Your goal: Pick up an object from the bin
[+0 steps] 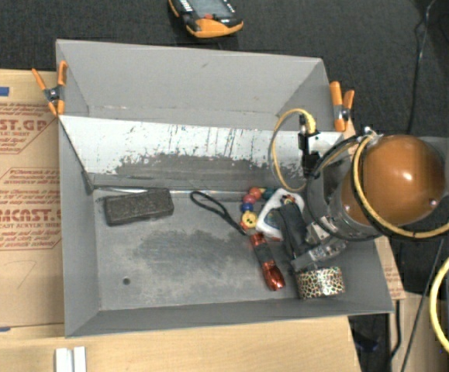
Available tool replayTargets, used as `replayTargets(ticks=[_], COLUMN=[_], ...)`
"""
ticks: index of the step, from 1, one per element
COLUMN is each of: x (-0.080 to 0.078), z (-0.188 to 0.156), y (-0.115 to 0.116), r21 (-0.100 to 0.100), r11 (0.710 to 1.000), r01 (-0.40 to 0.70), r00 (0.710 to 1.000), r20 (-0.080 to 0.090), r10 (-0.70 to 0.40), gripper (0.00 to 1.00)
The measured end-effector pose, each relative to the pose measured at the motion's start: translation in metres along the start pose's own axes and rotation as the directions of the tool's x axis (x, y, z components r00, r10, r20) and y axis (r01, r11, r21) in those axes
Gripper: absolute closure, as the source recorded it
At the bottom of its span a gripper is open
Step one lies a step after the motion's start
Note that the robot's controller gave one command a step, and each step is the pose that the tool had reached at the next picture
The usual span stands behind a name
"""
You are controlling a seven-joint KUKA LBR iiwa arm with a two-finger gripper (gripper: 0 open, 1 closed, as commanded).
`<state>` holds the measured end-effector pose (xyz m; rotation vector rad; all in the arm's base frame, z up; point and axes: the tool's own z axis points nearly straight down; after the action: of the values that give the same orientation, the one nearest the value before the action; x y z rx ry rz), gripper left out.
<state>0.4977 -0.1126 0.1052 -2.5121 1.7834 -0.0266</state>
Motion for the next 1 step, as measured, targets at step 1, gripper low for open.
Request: replayTargets(ticks=[1], x=[-0.0018], z=[-0.071], y=[0.0007], r21=[-0.017], r11=[0.986], r01=[-0.166], r00=[0.986], r20=[0.01], r10=[0.166], gripper=[1.0])
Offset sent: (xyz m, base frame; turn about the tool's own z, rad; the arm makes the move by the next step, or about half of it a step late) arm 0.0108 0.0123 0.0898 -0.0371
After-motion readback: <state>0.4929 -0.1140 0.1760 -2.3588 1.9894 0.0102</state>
